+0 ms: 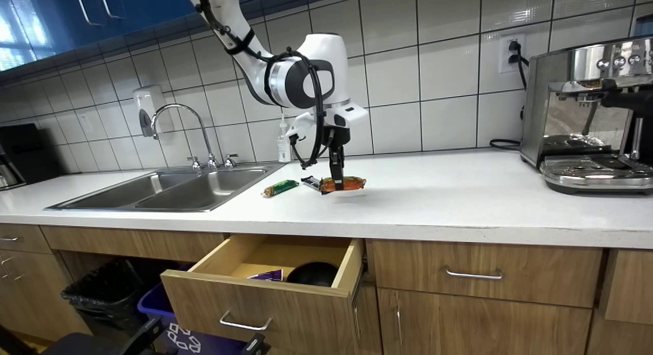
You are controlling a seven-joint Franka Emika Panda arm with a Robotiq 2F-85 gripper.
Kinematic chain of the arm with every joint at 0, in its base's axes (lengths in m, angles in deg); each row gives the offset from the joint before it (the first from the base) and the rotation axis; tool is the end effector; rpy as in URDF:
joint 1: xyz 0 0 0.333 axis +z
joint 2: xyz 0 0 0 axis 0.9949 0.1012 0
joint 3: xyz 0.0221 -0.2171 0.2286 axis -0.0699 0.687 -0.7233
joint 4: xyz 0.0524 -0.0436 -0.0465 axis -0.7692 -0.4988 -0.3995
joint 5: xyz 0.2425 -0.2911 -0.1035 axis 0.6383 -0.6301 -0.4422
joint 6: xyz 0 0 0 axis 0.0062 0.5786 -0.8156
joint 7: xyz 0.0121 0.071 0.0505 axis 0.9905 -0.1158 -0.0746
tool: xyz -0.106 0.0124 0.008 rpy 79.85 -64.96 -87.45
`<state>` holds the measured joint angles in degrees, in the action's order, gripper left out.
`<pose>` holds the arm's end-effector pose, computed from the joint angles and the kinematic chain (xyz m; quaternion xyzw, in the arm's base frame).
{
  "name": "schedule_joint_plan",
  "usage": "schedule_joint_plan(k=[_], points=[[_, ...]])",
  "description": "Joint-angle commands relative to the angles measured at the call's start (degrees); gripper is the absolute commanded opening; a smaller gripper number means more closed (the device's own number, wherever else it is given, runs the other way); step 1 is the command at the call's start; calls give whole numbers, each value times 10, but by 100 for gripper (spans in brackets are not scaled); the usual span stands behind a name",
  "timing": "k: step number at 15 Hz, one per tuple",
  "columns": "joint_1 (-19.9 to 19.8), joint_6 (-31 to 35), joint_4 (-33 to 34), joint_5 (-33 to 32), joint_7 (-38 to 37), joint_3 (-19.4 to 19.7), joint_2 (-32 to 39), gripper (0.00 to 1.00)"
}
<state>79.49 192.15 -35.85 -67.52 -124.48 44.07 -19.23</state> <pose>0.5951 -0.1470 0.2485 -0.7924 0.6006 -0.0569 0.0903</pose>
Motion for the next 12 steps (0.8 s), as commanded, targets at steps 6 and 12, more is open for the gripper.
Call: schedule_joint_plan(k=[6, 12], points=[[19, 51, -147, 26, 25, -40, -112, 17], [45, 82, -236, 28, 26, -67, -163, 17]])
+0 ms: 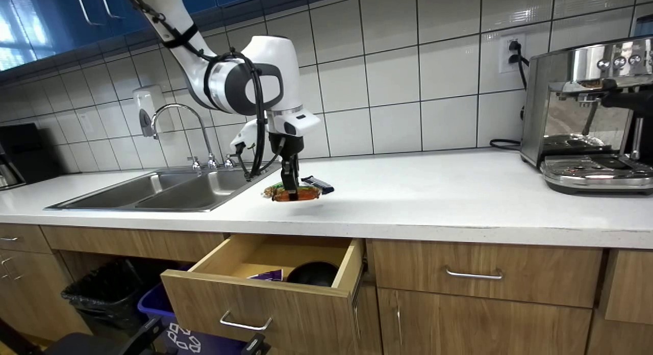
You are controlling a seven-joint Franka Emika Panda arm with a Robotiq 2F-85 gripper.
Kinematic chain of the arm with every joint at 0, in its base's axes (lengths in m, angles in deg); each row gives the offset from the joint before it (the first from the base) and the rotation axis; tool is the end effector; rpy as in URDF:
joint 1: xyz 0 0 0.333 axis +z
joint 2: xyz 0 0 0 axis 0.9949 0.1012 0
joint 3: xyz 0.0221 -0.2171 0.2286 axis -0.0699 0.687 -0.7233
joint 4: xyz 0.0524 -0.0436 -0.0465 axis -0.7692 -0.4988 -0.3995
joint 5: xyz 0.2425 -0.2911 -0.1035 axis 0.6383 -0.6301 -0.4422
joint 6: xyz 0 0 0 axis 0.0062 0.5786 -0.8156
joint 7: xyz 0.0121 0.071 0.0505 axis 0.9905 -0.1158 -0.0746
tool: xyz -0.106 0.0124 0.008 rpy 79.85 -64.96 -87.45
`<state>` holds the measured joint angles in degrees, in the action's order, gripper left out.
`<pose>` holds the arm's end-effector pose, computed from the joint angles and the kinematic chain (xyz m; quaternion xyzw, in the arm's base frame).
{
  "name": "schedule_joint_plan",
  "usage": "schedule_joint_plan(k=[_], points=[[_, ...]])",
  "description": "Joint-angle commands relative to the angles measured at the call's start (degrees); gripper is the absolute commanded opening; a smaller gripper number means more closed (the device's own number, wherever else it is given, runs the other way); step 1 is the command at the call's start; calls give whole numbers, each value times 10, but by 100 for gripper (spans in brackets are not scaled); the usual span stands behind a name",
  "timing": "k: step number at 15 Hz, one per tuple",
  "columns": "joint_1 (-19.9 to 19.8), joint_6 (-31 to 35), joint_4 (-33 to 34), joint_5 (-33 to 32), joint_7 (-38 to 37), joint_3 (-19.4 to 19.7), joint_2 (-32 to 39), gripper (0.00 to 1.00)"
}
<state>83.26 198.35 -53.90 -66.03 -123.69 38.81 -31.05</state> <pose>0.5237 -0.0544 0.2502 -0.8241 0.5552 -0.0407 0.1046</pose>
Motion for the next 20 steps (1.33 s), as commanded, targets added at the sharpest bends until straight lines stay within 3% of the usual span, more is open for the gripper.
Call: schedule_joint_plan(k=[1, 12, 20], points=[[13, 23, -68, 12, 16, -18, -51, 17], [45, 43, -173, -4, 9, -42, -104, 17], [47, 38, -197, -8, 7, -48, -93, 17]])
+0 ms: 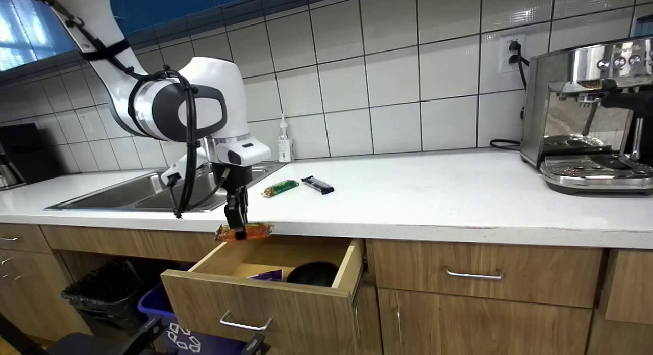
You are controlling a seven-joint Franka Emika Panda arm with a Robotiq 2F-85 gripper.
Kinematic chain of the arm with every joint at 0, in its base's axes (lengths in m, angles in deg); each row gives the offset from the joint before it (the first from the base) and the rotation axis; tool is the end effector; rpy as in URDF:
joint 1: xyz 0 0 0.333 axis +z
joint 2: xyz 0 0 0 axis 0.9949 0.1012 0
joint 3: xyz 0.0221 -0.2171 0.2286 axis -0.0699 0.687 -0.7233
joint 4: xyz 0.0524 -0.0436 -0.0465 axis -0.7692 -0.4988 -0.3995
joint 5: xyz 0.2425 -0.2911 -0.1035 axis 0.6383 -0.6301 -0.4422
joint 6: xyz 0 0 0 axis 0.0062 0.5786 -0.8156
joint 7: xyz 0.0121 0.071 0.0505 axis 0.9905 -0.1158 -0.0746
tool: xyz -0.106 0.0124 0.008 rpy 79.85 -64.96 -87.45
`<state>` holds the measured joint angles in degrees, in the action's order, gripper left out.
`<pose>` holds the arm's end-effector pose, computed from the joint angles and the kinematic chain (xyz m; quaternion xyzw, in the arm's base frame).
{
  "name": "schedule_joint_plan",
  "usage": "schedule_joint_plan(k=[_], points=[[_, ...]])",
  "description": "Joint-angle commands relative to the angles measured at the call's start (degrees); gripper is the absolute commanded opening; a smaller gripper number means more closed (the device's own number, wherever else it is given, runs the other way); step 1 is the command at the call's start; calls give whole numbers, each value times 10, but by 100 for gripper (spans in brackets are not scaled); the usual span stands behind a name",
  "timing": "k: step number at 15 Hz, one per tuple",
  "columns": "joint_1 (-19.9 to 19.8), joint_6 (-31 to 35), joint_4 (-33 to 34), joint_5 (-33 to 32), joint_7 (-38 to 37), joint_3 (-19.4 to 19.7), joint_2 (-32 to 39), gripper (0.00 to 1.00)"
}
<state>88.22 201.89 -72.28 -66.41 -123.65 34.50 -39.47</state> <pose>0.4179 0.0191 0.2143 -0.8661 0.4946 0.0130 0.0708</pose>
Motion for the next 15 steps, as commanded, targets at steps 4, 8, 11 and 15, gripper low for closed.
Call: schedule_joint_plan(k=[4, 8, 11, 15], points=[[-3, 19, -6, -7, 7, -3, 18, 17], [-1, 39, 3, -4, 7, -3, 47, 17], [2, 54, 9, -8, 3, -2, 67, 17], [10, 62, 19, -19, -2, 4, 95, 17]])
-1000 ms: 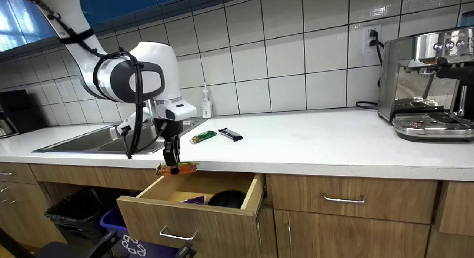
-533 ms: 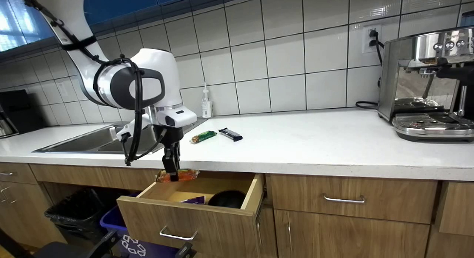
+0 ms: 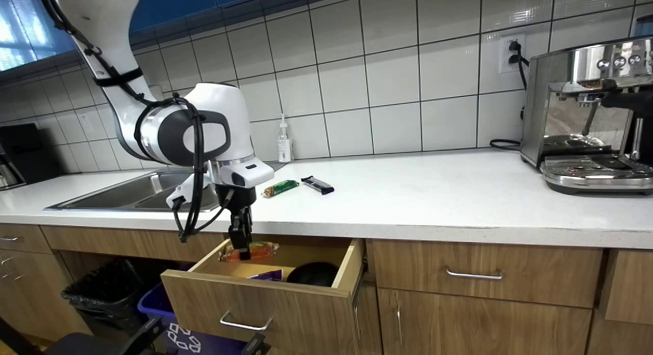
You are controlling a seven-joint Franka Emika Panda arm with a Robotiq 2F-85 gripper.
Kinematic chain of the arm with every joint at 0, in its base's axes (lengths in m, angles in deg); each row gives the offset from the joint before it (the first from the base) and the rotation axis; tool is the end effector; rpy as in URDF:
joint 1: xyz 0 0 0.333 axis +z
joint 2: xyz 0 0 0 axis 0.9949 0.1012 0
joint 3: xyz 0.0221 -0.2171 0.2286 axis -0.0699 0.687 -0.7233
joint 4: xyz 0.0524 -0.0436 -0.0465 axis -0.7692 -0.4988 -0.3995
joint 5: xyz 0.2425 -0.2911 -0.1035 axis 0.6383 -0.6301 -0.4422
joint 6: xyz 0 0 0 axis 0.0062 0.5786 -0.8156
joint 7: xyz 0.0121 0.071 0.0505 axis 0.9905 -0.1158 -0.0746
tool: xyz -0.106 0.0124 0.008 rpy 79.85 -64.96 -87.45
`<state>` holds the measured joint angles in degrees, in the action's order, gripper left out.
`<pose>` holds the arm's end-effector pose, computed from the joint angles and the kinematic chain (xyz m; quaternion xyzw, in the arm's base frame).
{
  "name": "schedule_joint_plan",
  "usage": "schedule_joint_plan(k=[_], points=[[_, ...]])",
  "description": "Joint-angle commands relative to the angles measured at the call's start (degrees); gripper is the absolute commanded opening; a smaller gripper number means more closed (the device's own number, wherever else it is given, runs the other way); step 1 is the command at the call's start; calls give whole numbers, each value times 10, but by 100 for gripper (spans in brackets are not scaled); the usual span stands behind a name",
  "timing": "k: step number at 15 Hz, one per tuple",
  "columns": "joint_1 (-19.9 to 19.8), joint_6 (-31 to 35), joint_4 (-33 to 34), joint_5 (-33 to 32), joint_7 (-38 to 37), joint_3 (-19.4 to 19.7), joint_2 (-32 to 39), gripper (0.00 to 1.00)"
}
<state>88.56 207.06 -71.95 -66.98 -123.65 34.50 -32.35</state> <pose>0.4122 0.0175 0.1722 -0.8680 0.4940 0.0180 0.0476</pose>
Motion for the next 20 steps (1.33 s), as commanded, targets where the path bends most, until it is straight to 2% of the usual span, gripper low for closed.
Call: schedule_joint_plan(k=[1, 9, 10, 12, 15, 20], points=[[7, 9, 20, -14, -2, 4, 32, 17], [15, 5, 41, -24, -4, 14, 71, 17], [16, 5, 42, -26, -5, 16, 73, 67], [18, 0, 44, -26, -3, 18, 75, 76], [17, -1, 42, -24, 1, 17, 67, 98], [18, -2, 30, -22, 8, 12, 45, 100]])
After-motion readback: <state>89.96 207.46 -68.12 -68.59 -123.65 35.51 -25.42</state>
